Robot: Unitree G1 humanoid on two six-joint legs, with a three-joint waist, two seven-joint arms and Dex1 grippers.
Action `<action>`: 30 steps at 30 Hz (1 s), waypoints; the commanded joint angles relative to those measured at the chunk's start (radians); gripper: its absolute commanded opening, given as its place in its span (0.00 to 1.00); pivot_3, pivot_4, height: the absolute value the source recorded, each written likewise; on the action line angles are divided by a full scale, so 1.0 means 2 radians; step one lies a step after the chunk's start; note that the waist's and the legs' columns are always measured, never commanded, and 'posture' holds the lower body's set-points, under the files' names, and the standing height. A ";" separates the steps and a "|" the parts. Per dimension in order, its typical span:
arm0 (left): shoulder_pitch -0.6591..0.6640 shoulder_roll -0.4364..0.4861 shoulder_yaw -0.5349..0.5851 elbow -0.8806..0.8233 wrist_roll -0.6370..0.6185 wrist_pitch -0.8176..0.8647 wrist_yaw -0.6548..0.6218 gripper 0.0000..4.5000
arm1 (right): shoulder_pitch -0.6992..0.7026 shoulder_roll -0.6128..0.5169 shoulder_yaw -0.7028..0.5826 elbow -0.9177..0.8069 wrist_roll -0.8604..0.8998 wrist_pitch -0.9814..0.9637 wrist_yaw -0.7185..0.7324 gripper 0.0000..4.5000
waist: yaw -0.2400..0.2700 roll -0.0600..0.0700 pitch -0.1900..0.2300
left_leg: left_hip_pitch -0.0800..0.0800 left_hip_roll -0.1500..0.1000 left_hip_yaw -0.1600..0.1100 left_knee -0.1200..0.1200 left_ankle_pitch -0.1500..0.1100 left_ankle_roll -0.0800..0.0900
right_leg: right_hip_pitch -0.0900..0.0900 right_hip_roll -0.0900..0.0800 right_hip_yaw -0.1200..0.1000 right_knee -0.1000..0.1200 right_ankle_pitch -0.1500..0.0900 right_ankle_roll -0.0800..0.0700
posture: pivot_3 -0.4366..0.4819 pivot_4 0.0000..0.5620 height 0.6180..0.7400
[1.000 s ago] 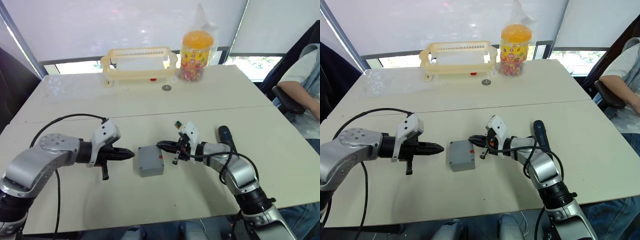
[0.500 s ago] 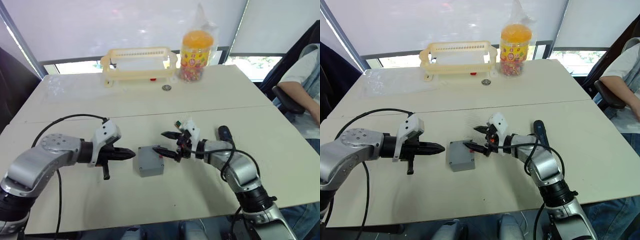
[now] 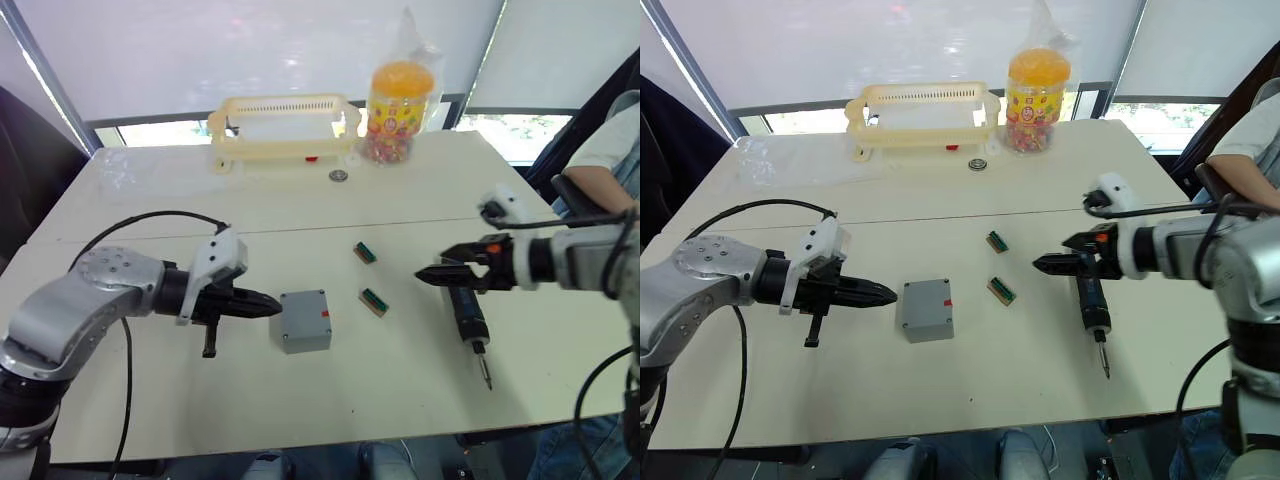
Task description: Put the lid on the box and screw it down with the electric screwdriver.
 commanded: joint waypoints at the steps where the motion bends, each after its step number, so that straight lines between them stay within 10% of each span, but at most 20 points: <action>1: -0.011 0.000 -0.005 -0.021 -0.006 -0.010 -0.008 0.00 | -0.041 -0.047 0.020 0.058 0.029 0.024 -0.016 0.99 | 0.001 0.000 0.000 | 0.000 0.000 0.000 0.000 0.000 0.000 | 0.000 0.000 0.000 0.000 0.000 0.000 | 0.48 0.27 1.00; 10: -0.004 -0.041 -0.031 -0.045 0.002 -0.016 0.026 0.00 | -0.047 -0.184 0.214 0.158 0.142 0.024 -0.017 0.99 | 0.002 0.000 0.000 | -0.001 0.000 0.001 0.000 -0.001 0.001 | 0.001 -0.001 0.000 -0.004 0.000 0.000 | 0.48 0.27 1.00; 25: 0.015 -0.040 -0.044 -0.057 0.021 -0.026 0.038 0.00 | -0.043 -0.071 0.232 0.258 0.192 0.024 -0.201 0.99 | 0.004 0.000 0.000 | -0.001 0.000 0.001 0.001 -0.001 0.001 | 0.001 0.000 0.000 -0.003 0.000 0.000 | 0.48 0.27 1.00; 30: 0.028 -0.037 -0.037 -0.065 0.016 -0.020 0.047 0.00 | -0.003 -0.046 0.216 0.216 0.169 0.024 -0.257 0.58 | 0.003 -0.002 -0.001 | 0.000 0.000 0.000 0.001 -0.001 0.001 | 0.002 0.000 0.000 -0.004 0.000 0.000 | 0.48 0.27 1.00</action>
